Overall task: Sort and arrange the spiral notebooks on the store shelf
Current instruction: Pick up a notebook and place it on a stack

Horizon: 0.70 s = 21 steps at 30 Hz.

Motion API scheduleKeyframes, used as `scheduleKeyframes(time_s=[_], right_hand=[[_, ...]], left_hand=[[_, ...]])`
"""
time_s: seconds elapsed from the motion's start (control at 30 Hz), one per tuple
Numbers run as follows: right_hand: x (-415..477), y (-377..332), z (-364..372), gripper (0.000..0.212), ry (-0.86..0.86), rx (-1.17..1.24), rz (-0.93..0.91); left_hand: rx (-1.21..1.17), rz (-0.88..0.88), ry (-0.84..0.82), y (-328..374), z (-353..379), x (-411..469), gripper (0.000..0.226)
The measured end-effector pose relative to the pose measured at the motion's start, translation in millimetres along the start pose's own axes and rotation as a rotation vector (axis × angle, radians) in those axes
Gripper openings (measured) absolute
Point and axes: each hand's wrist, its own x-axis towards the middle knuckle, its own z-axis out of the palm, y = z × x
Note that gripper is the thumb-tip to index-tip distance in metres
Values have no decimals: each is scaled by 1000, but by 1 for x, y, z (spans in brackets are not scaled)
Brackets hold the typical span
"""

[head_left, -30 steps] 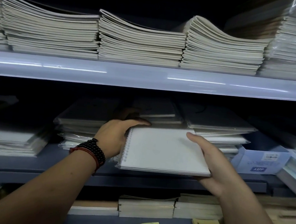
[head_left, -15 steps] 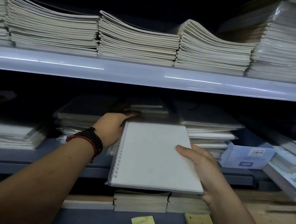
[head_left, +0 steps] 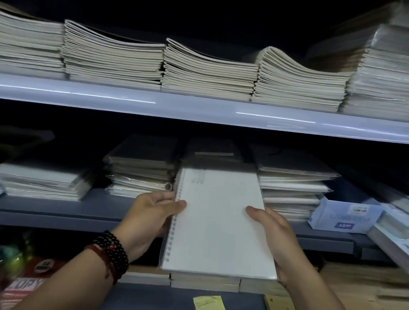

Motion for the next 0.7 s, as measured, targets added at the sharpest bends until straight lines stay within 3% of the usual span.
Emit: scheduleKeyframes(time_s=[0.23,0.37,0.53,0.6,0.7], right_hand=[[-4,11,19,15,-62,-78,-62],[4,14,32,11,-14,-251,-258],[13,15,44,17,98,-433,-541],[12,10,51,12,122,-438,-642],[9,9,65,7,61,-323,-679]], left_hand=[[44,69,23,-5,-26,-22,26],[53,182,64,-6,-37,-28,24],[164,457,297,0,-55,-28,21],[247,545,347,8,-63,-33,23],[200,557,292,18,-69,-42,20]])
